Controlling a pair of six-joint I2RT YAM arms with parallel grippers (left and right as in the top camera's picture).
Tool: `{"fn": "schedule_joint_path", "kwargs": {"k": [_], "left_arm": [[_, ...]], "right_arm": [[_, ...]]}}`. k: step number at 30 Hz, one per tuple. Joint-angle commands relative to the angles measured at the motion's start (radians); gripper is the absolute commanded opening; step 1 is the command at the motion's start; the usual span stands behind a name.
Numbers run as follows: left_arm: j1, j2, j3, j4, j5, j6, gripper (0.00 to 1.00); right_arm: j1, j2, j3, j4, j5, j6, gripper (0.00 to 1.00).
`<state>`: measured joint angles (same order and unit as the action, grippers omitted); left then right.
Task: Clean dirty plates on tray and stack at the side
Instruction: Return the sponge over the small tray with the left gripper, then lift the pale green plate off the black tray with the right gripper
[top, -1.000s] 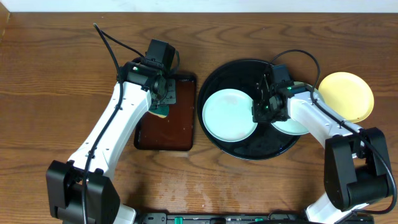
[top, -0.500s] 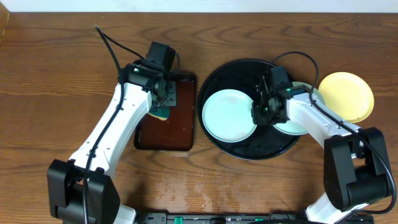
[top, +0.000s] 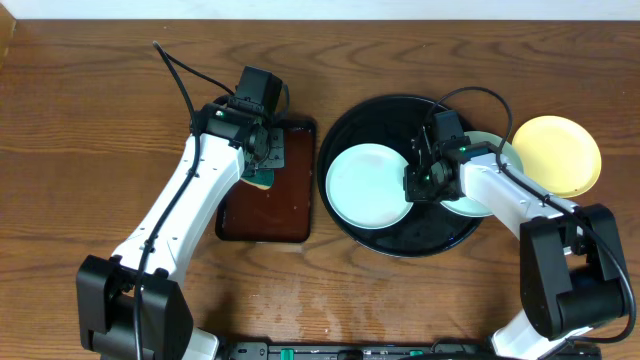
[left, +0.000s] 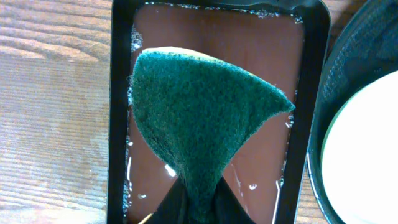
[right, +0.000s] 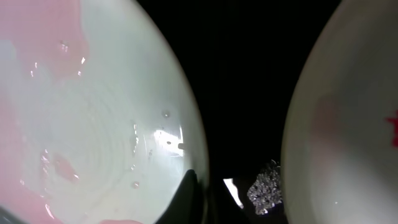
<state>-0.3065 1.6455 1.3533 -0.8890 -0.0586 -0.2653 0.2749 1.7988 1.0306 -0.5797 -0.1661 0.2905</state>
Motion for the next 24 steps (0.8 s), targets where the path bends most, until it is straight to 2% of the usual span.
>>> {"fn": "schedule_joint_path", "kwargs": {"k": [1, 3, 4, 10, 15, 24], "left_arm": [[0.002, 0.001, -0.006, 0.004, -0.002, -0.009, 0.13], [0.002, 0.001, -0.006, 0.005, -0.006, -0.009, 0.13], [0.002, 0.001, -0.006, 0.009, -0.006, 0.000, 0.07], [0.002, 0.001, -0.006, 0.017, -0.005, 0.001, 0.07], [0.002, 0.001, -0.008, 0.029, -0.005, 0.001, 0.07], [0.002, 0.001, -0.008, 0.042, -0.005, 0.001, 0.07]], "right_arm": [[0.008, -0.023, 0.003, 0.000, 0.008, 0.012, 0.01], [0.007, -0.026, 0.016, -0.001, 0.008, 0.011, 0.01], [0.007, -0.027, 0.031, -0.010, 0.008, 0.008, 0.01], [0.000, -0.028, 0.138, -0.115, 0.018, -0.007, 0.01], [-0.005, -0.028, 0.267, -0.230, 0.128, -0.045, 0.01], [-0.005, -0.028, 0.379, -0.288, 0.176, -0.064, 0.01]]}}
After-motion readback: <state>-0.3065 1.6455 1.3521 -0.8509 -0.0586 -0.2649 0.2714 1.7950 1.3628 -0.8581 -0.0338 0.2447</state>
